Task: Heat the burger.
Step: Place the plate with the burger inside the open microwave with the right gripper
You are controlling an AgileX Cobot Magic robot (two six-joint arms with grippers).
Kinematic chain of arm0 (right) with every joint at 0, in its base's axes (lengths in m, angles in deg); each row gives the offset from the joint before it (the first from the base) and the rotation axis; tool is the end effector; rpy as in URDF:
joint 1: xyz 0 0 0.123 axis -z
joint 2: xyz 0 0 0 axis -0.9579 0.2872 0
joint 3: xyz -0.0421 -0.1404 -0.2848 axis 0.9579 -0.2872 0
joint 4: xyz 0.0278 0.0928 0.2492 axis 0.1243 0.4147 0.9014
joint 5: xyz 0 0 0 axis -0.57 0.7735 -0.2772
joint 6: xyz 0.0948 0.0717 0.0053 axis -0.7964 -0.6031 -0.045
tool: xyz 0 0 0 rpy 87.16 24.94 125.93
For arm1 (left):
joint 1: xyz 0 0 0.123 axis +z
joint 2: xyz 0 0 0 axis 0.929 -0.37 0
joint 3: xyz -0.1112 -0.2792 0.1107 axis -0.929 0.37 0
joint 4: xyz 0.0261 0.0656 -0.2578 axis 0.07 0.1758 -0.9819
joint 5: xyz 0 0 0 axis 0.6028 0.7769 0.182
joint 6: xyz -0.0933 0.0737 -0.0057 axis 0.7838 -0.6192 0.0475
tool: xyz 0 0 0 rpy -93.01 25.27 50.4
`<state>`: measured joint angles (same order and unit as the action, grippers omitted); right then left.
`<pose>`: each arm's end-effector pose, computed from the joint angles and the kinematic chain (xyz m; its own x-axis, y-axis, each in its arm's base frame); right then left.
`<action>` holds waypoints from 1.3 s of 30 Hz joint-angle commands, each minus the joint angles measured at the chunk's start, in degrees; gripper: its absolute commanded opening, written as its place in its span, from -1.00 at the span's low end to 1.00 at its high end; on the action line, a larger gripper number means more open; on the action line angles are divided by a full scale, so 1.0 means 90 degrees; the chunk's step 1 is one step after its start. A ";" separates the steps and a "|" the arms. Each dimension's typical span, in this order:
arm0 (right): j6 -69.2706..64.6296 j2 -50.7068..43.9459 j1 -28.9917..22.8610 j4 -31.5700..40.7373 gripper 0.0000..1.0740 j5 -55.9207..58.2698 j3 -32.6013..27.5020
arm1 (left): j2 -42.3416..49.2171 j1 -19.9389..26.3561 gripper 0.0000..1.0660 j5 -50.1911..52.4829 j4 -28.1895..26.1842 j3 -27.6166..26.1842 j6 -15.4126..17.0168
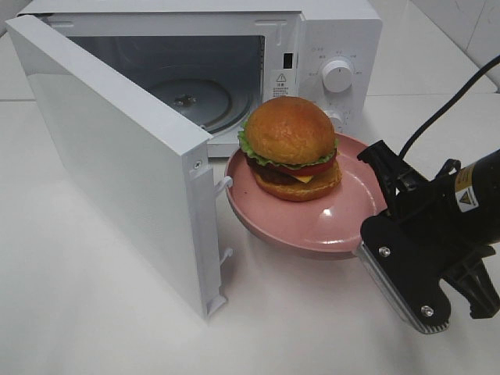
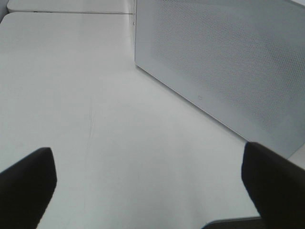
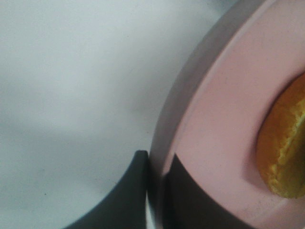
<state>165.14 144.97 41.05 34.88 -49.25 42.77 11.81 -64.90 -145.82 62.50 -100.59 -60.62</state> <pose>0.2104 0.1290 0.1948 0.5051 -0.8630 0.0087 -0.7094 -0.4209 -0.5653 -0.0005 -0.0212 0.2787 -0.4640 -0.0137 -0.8857 0.1057 0.9919 -0.0707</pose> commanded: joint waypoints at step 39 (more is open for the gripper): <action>0.1222 0.1509 -0.0325 0.0051 -1.00 -0.0541 0.1579 | 0.0013 0.0032 0.84 0.0019 -0.0064 0.0025 -0.0019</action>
<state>176.60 158.27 38.30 35.69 -50.68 54.68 11.81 -64.90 -145.82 62.50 -100.59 -60.62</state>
